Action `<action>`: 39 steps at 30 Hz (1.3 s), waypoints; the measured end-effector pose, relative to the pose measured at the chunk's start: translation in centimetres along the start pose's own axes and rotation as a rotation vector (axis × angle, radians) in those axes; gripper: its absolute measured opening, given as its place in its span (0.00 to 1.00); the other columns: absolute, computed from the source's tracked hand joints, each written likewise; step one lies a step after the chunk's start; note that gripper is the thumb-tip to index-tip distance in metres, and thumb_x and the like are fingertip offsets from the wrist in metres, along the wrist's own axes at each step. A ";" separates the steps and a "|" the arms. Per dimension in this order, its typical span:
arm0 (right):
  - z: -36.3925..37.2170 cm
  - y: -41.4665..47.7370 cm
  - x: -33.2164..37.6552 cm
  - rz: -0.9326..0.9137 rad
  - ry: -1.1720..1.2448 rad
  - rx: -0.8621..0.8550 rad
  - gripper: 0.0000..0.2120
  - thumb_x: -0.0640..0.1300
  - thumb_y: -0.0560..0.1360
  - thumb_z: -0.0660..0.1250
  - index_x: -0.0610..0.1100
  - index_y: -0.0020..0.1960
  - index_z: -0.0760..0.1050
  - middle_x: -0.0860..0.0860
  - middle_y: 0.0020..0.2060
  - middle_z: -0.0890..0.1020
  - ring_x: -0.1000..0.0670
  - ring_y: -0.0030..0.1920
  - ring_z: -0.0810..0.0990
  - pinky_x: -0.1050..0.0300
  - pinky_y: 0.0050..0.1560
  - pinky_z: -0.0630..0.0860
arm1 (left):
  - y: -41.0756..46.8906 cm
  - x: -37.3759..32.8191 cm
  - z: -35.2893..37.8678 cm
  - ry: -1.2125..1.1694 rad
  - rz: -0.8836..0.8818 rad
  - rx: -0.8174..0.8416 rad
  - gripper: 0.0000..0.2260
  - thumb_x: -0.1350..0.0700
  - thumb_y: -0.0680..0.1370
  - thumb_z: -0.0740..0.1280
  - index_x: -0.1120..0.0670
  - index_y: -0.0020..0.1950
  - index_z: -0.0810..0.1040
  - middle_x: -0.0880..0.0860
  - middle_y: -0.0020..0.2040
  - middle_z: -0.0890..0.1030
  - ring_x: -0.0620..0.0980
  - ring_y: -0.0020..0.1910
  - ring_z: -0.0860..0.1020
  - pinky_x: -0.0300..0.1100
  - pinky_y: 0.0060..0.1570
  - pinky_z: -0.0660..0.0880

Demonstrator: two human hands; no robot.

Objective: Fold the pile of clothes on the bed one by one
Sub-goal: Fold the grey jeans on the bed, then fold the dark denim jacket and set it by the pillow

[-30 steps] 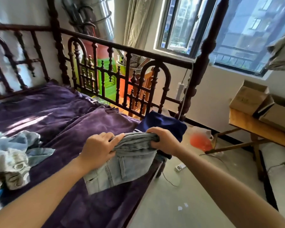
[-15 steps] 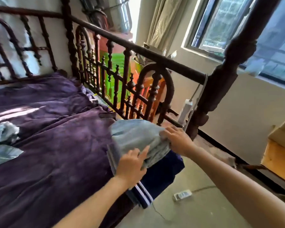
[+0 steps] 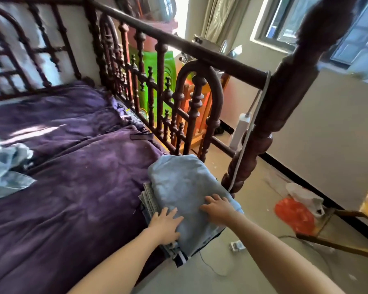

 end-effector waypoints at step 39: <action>-16.5 -3.8 32.1 -0.634 0.153 -0.366 0.32 0.56 0.76 0.63 0.56 0.75 0.52 0.52 0.75 0.53 0.50 0.75 0.51 0.52 0.71 0.54 | -39.3 22.9 5.5 -0.243 -1.003 -0.711 0.49 0.31 0.58 0.30 0.46 0.74 0.59 0.48 0.76 0.57 0.51 0.74 0.53 0.48 0.70 0.54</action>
Point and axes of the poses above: each hand's wrist, its own y-axis towards the middle knuckle, its own z-axis out of the palm, x = y × z, the point moved 5 cm from there along y, towards the middle knuckle
